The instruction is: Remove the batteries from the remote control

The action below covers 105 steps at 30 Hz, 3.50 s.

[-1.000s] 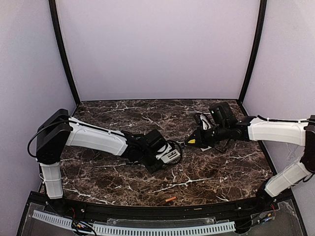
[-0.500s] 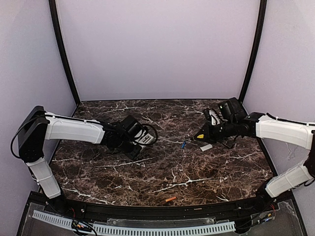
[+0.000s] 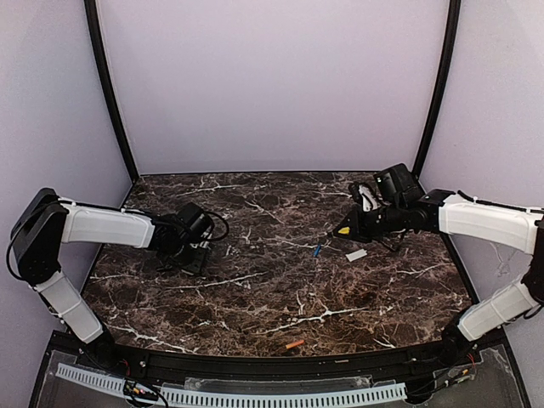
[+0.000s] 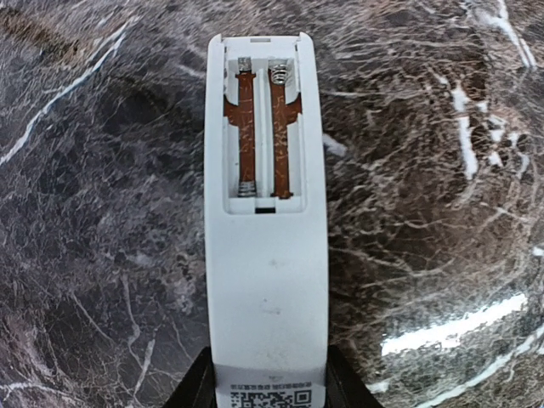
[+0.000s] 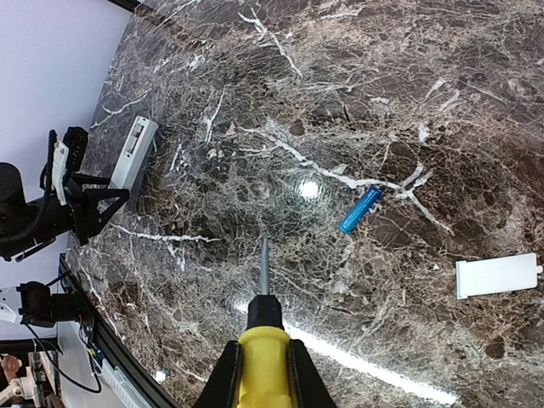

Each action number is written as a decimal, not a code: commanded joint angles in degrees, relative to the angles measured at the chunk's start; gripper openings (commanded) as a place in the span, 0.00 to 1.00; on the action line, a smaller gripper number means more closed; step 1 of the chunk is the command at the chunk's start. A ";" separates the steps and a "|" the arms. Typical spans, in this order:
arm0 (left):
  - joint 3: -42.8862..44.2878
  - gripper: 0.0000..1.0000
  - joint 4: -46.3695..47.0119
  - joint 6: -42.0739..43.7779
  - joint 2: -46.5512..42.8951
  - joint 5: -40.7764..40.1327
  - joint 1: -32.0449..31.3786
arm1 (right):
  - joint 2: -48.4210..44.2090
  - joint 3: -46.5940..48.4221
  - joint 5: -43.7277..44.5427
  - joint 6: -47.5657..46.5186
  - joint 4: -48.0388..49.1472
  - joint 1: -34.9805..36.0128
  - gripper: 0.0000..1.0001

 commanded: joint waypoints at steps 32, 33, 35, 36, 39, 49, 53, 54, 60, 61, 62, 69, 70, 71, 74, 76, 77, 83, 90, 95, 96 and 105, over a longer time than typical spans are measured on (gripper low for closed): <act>0.41 0.96 -3.20 5.07 -10.35 -1.05 1.80 | 0.97 3.67 0.21 -2.03 1.89 -0.39 0.00; 0.59 0.96 -2.93 6.06 -11.51 -0.58 1.82 | 1.19 3.94 -0.16 -2.33 1.90 -0.36 0.00; 0.93 0.95 -1.01 9.00 -13.22 1.34 1.75 | 1.70 4.51 -1.21 -3.08 1.89 -0.38 0.00; 1.23 0.94 -0.52 10.89 -13.67 3.24 1.65 | 2.04 4.92 -2.17 -3.50 1.92 -0.40 0.00; 1.72 0.93 2.80 15.17 -15.68 6.81 0.56 | 3.64 6.59 -7.38 -5.18 2.00 -0.39 0.00; 9.54 0.84 7.85 32.54 -11.84 17.80 -11.93 | 9.36 11.20 -28.02 -8.85 2.81 1.89 0.00; 12.04 0.81 8.94 37.12 -9.60 26.02 -14.47 | 11.13 12.07 -31.71 -10.14 2.81 5.05 0.00; 12.88 0.81 9.14 37.55 -8.78 27.10 -14.80 | 11.55 12.26 -32.33 -10.48 2.74 5.84 0.00; 16.18 0.76 9.19 39.45 -5.05 33.10 -16.58 | 13.39 13.59 -33.99 -11.14 2.51 9.25 0.00; 16.47 0.76 9.20 39.69 -4.35 33.99 -16.84 | 13.61 13.83 -34.18 -11.08 2.53 9.54 0.00; 17.02 0.74 9.12 39.80 -4.01 34.38 -17.00 | 13.89 14.09 -34.31 -11.06 2.47 9.75 0.00; 18.86 0.53 8.77 39.82 -1.05 35.75 -18.32 | 15.34 15.31 -34.74 -11.19 2.09 10.84 0.00; 18.87 0.51 8.85 39.65 -0.95 35.85 -18.41 | 15.48 15.39 -34.67 -11.18 1.99 10.91 0.00; 18.87 0.47 8.92 39.65 -0.88 35.93 -18.45 | 15.58 15.41 -34.63 -11.23 1.93 10.90 0.00; 18.87 0.41 8.93 39.56 -0.71 35.92 -18.63 | 15.80 15.66 -34.55 -11.35 1.34 11.12 0.00; 18.87 0.37 8.83 39.56 -0.71 35.55 -18.71 | 15.80 15.68 -34.38 -11.49 1.12 11.21 0.00; 18.87 0.34 8.78 39.60 -0.74 35.43 -18.68 | 15.81 15.63 -34.34 -11.47 0.98 11.27 0.00; 18.91 0.15 8.68 39.73 -0.70 35.52 -18.70 | 16.27 16.06 -34.45 -12.09 0.00 11.56 0.00; 18.63 0.01 8.74 39.13 -0.77 36.24 -18.74 | 16.73 16.11 -33.83 -12.22 -0.34 11.65 0.00; 18.40 0.00 8.88 38.46 -0.77 35.91 -18.77 | 17.03 16.23 -33.02 -11.88 -0.39 11.56 0.04; 18.32 0.00 9.08 38.31 -0.77 35.83 -18.80 | 17.04 16.27 -32.78 -11.86 -0.34 11.64 0.09; 15.52 0.00 11.48 36.20 -2.19 34.18 -18.78 | 15.42 17.23 -29.45 -12.11 -0.26 11.44 0.47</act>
